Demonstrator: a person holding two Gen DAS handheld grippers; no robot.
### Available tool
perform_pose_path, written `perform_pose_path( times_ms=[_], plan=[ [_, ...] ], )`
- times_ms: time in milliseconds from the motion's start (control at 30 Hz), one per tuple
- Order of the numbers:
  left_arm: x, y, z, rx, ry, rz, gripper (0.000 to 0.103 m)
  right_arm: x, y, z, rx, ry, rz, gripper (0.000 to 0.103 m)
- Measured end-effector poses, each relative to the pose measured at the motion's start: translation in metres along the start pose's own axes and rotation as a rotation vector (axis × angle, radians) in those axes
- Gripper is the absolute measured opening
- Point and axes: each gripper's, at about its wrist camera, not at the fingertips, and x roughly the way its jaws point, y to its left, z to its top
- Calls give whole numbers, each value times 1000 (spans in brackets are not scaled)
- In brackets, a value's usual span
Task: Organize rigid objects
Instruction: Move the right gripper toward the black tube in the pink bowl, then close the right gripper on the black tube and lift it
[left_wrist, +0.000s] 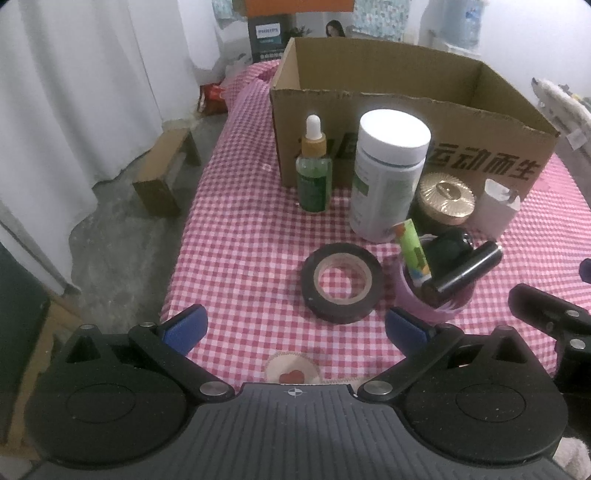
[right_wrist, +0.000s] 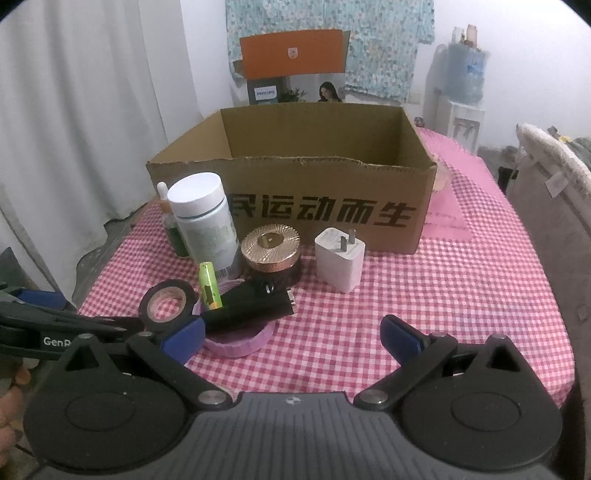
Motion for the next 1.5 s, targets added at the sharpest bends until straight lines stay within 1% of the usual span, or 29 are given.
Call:
perform_pose_path(
  times_ms=[167, 233, 333, 400, 467, 500, 533, 600, 667, 733, 767, 800, 833, 1033, 1067, 1100, 1133, 1167, 1200, 1233, 1267, 1500],
  plan=[
    [4, -1, 2, 16, -17, -26, 103, 3, -5, 1, 39, 4, 34, 103],
    [1, -1, 2, 20, -47, -64, 103, 2, -9, 0, 58, -1, 55, 103],
    [-7, -2, 2, 40, -114, -160, 103, 1, -20, -1, 118, -9, 98, 102],
    [-10, -5, 3, 74, -149, -228, 102, 2, -29, -1, 169, -8, 130, 97],
    [-11, -10, 4, 97, -177, -248, 101, 5, -40, -1, 227, -7, 173, 95],
    [-11, -13, 4, 118, -187, -270, 101, 6, -45, -1, 252, -9, 192, 92],
    [-11, -16, 6, 141, -191, -293, 98, 8, -48, 0, 278, -6, 210, 90],
    [-11, -25, 7, 193, -206, -313, 94, 14, -57, 1, 329, 13, 252, 81],
    [-6, -36, 8, 250, -218, -304, 90, 21, -66, 0, 399, 27, 302, 77],
    [-3, -46, 8, 307, -221, -306, 75, 27, -75, -1, 457, 34, 339, 75],
    [0, -52, 8, 332, -214, -309, 74, 30, -78, -2, 479, 37, 352, 73],
    [3, -53, 8, 346, -203, -315, 70, 32, -80, -3, 494, 42, 361, 70],
    [5, -57, 8, 363, -197, -322, 63, 35, -82, -3, 507, 47, 370, 69],
    [14, -73, 9, 443, -171, -345, 55, 54, -84, -3, 546, 68, 417, 63],
    [16, -76, 8, 456, -168, -348, 54, 57, -84, -3, 549, 74, 421, 60],
    [17, -79, 9, 468, -162, -348, 48, 61, -85, -3, 556, 81, 427, 55],
    [19, -81, 9, 477, -154, -347, 43, 64, -86, -4, 565, 88, 433, 52],
    [22, -83, 9, 483, -146, -347, 42, 68, -86, -5, 575, 98, 439, 47],
    [23, -83, 10, 488, -138, -347, 38, 73, -86, -5, 583, 108, 441, 41],
    [25, -84, 10, 494, -131, -347, 33, 77, -87, -6, 592, 116, 445, 38],
    [26, -85, 10, 500, -126, -350, 31, 79, -88, -7, 602, 122, 452, 31],
    [30, -94, 9, 542, -140, -332, 30, 79, -92, -9, 626, 118, 470, 29]
  ],
)
